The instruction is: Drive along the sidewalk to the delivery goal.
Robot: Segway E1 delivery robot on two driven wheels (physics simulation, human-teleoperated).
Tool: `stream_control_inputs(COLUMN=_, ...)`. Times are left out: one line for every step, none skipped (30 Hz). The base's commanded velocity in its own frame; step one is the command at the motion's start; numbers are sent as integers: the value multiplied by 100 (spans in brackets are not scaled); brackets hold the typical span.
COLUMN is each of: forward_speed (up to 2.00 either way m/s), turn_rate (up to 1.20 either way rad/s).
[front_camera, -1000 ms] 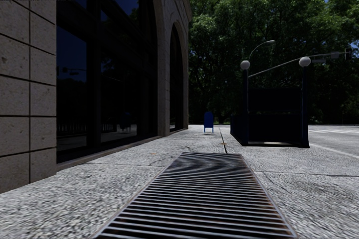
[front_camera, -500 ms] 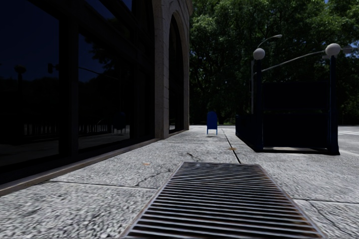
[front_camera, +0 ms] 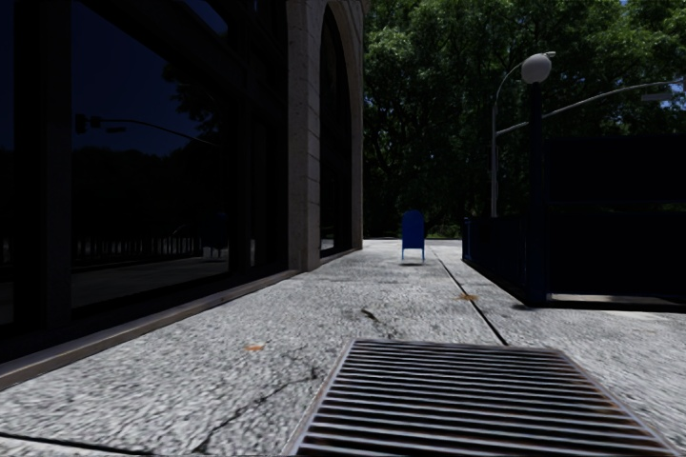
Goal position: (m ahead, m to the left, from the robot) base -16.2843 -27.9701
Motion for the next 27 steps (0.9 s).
stream_control_inputs(forward_speed=200, turn_rate=0)
stream_control_inputs(forward_speed=200, turn_rate=0)
stream_control_inputs(forward_speed=200, turn_rate=0)
stream_control_inputs(forward_speed=200, turn_rate=0)
stream_control_inputs(forward_speed=200, turn_rate=0)
stream_control_inputs(forward_speed=200, turn_rate=0)
stream_control_inputs(forward_speed=200, turn_rate=0)
stream_control_inputs(forward_speed=200, turn_rate=0)
stream_control_inputs(forward_speed=200, turn_rate=0)
stream_control_inputs(forward_speed=200, turn_rate=0)
stream_control_inputs(forward_speed=200, turn_rate=0)
stream_control_inputs(forward_speed=200, turn_rate=0)
stream_control_inputs(forward_speed=200, turn_rate=0)
stream_control_inputs(forward_speed=200, turn_rate=0)
stream_control_inputs(forward_speed=200, turn_rate=0)
stream_control_inputs(forward_speed=200, turn_rate=0)
stream_control_inputs(forward_speed=200, turn_rate=0)
stream_control_inputs(forward_speed=200, turn_rate=0)
stream_control_inputs(forward_speed=200, turn_rate=0)
stream_control_inputs(forward_speed=200, turn_rate=0)
stream_control_inputs(forward_speed=200, turn_rate=0)
stream_control_inputs(forward_speed=200, turn_rate=0)
stream_control_inputs(forward_speed=200, turn_rate=0)
stream_control_inputs(forward_speed=200, turn_rate=0)
stream_control_inputs(forward_speed=200, turn_rate=0)
stream_control_inputs(forward_speed=200, turn_rate=0)
stream_control_inputs(forward_speed=200, turn_rate=0)
